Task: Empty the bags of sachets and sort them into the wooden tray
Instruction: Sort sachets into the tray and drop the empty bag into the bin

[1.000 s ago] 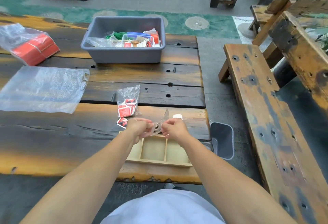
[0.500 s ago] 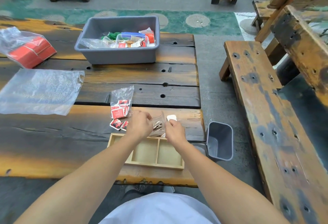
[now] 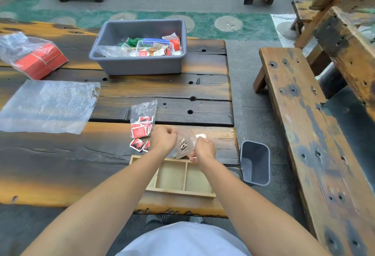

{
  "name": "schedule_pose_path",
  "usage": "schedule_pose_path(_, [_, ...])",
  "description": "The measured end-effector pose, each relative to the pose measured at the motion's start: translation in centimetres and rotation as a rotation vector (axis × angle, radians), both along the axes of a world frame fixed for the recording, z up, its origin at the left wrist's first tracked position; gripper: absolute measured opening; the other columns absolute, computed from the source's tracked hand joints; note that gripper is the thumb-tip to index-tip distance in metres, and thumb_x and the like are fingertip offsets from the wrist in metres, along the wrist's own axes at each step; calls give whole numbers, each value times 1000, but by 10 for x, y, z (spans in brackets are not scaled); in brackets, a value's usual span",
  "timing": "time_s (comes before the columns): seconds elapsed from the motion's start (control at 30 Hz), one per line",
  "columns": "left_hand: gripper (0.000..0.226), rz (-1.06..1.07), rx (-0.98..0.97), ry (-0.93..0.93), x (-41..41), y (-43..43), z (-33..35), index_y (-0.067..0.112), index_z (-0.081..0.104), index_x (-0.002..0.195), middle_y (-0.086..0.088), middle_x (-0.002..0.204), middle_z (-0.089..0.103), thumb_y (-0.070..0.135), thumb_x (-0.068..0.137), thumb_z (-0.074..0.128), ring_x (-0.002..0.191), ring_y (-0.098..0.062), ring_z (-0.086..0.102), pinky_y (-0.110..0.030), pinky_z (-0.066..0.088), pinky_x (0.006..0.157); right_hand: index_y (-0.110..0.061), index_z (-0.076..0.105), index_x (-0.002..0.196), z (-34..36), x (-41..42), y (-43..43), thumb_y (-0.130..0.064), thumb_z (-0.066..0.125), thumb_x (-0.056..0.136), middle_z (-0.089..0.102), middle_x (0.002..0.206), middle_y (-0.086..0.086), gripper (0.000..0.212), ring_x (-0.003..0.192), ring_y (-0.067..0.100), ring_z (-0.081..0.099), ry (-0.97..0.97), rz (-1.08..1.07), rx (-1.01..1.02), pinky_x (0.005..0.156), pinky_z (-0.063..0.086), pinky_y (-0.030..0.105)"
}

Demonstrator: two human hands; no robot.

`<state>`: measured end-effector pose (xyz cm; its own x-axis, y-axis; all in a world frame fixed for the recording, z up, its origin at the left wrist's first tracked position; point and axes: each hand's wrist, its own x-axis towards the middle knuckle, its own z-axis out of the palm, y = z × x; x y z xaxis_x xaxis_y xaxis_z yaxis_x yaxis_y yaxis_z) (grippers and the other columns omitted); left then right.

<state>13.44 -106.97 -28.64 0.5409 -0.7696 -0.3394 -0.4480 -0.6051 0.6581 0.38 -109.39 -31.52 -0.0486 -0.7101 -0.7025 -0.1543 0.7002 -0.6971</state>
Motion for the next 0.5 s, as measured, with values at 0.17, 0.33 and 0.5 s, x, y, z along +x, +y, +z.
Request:
schedule_pose_path(0.17, [26,-157,-147,73,-2,-11,25,14,65,61,3,61,63,18,86,61,67,-18,57,-32,46,69,-12,52,86,-3,-15,-2,-5,36,85,60,79,12,17,56,21,51,-189,-9,42,51,41,27])
schedule_pose_path(0.33, [22,-93,-312,439,1,-20,57,-8,64,65,-11,58,61,4,79,52,56,-18,51,-30,44,63,-32,57,127,-15,-32,-11,2,39,85,56,107,-1,57,85,19,58,-214,171,-52,75,53,39])
schedule_pose_path(0.5, [15,65,-153,906,3,-27,78,14,49,70,0,62,54,9,84,47,54,-15,51,-29,43,61,-32,67,113,-7,-33,-14,-12,62,63,67,115,-2,54,105,15,58,-271,460,-168,91,43,34])
